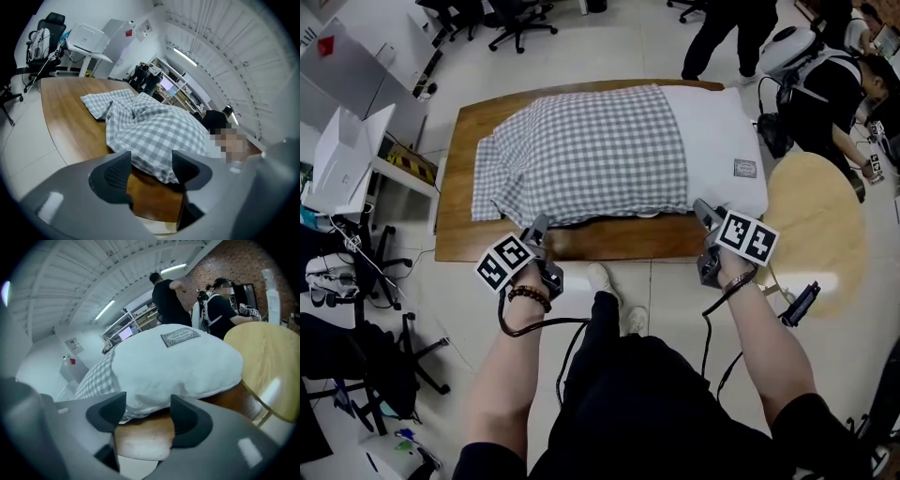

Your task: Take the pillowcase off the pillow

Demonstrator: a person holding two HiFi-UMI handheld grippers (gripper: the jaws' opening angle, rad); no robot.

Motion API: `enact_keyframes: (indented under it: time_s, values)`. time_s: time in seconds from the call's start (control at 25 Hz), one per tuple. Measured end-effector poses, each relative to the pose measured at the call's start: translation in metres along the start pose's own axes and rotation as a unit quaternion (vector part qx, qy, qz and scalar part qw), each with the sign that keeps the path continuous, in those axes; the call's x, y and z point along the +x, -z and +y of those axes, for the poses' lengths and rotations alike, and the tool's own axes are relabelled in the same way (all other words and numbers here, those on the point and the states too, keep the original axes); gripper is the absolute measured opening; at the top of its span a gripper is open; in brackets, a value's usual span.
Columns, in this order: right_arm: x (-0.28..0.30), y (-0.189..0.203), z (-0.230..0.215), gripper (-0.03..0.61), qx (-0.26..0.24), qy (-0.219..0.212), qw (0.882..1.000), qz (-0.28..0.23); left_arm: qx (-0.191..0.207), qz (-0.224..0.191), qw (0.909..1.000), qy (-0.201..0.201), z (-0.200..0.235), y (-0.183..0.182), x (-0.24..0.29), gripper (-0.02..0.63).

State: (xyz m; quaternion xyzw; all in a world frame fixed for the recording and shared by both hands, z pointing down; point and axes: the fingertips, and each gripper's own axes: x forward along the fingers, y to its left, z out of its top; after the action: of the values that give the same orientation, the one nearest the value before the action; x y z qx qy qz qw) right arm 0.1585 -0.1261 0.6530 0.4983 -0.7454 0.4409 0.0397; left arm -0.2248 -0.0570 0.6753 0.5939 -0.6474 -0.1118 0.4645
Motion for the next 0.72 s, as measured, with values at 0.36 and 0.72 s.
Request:
enact_keyframes:
  time_s: [0.36,0.72]
  values:
    - [0.018,-0.013,-0.008,0.296,0.02,0.011,1.0,0.007,-0.067,-0.005,0.9977,0.009,0.012,0.0,0.026,0.284]
    - [0.028,-0.026,0.01,0.017,-0.039,0.012,0.999,0.017,-0.028,-0.009,0.9985,0.047,-0.007,-0.022,0.034,0.13]
